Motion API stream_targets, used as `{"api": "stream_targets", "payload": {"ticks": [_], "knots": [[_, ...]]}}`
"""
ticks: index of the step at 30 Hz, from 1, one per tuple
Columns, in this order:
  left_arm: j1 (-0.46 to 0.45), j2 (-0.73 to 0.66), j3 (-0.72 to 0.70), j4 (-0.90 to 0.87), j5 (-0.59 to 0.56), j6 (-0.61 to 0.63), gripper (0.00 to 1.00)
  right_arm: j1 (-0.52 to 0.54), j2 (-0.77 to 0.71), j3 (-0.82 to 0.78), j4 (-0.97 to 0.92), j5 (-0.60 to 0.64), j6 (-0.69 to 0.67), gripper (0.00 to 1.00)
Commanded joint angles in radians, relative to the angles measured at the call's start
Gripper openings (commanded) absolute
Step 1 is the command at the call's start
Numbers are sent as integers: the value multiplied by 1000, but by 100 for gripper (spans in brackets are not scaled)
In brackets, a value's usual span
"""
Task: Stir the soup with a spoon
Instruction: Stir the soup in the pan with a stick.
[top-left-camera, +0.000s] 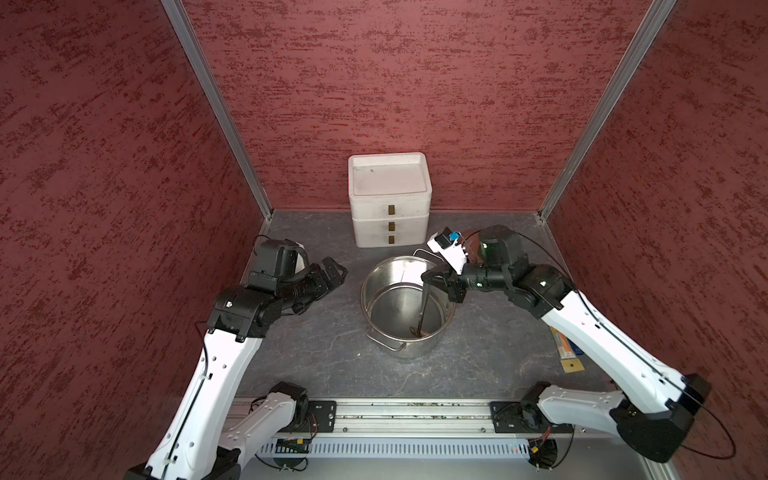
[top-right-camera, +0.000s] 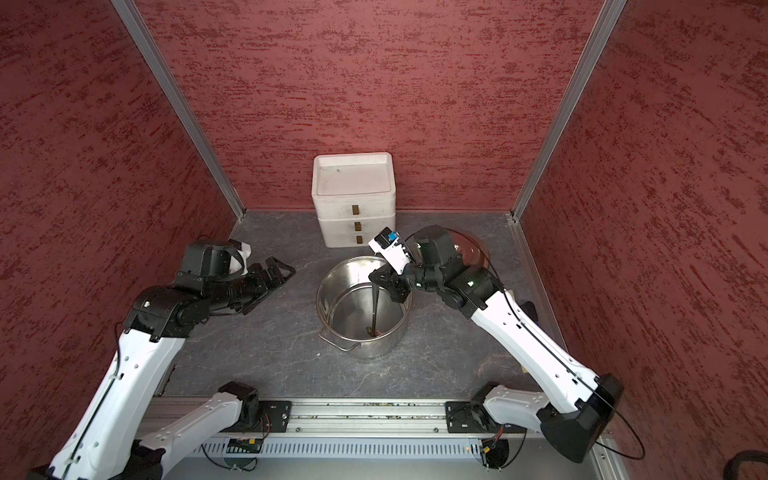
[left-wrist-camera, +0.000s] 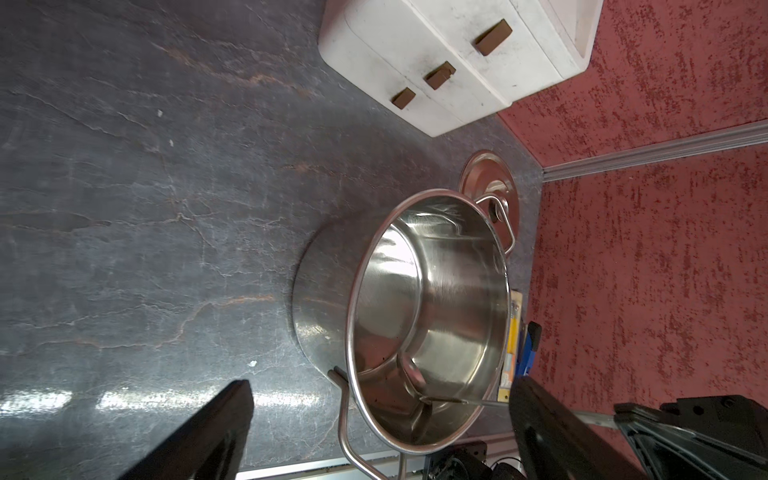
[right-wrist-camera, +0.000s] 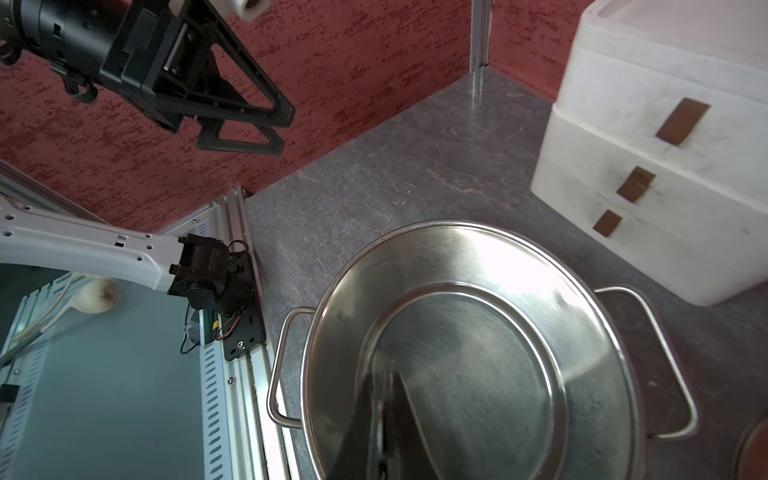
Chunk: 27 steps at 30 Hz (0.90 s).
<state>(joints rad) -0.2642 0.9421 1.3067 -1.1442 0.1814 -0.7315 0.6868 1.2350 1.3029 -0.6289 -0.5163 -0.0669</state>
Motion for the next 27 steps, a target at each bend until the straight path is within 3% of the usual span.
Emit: {"api": "stream_targets", "payload": {"ticks": [1, 13, 21, 27], "knots": [[-2, -30, -12, -7, -92, 13, 100, 52, 46, -3, 106, -23, 17, 0], [1, -67, -2, -12, -149, 3, 100, 169, 338, 156, 203, 68, 0, 0], [3, -66, 12, -11, -158, 1, 100, 156, 553, 389, 123, 199, -4, 0], [6, -68, 17, -12, -162, 0, 100, 89, 619, 486, 100, 215, 32, 0]]}}
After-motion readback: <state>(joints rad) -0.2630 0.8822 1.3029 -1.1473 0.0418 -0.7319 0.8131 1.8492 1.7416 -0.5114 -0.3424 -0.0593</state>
